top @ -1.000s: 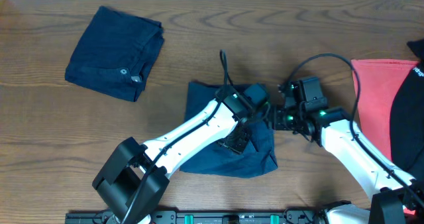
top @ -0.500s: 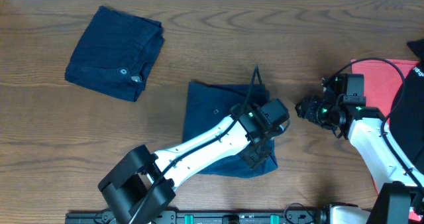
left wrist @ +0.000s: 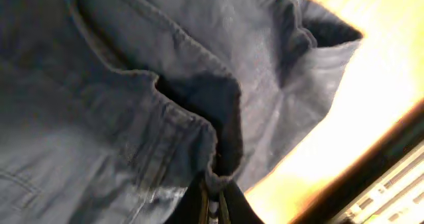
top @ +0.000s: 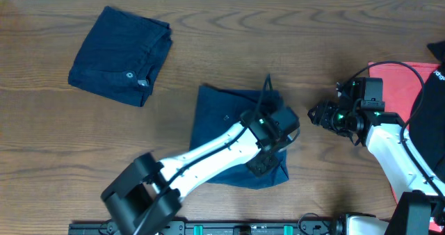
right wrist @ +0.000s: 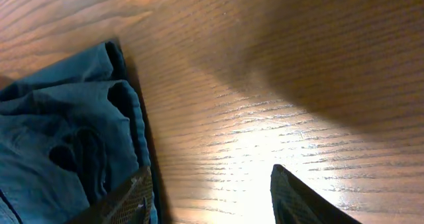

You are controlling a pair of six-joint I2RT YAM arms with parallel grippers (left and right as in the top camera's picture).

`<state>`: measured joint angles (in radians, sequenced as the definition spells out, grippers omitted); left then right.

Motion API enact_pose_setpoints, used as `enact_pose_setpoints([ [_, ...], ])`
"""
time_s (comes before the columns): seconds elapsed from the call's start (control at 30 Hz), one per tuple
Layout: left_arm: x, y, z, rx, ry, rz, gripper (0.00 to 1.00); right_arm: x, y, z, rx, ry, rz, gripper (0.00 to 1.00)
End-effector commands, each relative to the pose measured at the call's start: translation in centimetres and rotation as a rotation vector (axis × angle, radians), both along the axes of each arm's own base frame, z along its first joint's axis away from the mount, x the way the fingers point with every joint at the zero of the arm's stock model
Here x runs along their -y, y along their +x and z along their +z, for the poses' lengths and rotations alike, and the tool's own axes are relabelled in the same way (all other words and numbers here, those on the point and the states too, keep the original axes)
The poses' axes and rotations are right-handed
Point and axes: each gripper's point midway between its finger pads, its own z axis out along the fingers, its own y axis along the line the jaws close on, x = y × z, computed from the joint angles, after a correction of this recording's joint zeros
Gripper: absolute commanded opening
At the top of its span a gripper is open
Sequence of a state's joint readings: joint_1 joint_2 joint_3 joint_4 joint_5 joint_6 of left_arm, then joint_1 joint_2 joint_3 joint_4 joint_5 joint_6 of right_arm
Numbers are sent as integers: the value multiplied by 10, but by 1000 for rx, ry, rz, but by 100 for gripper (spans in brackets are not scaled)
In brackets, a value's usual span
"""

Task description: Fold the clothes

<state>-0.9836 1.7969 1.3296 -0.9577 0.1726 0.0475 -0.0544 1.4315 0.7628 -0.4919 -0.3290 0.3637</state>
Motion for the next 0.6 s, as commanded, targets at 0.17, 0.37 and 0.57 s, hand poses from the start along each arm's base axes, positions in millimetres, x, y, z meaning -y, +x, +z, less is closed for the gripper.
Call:
enact_pose_setpoints([
  [0.17, 31, 4, 87, 87, -265, 1, 6, -9, -12, -4, -36, 28, 62, 52],
  [0.37, 37, -1, 82, 77, -274, -14, 6, -21, -23, -31, -93, 36, 85, 15],
  [0.57, 51, -4, 86, 93, -318, -17, 6, -30, -32, -57, -170, 48, 96, 9],
])
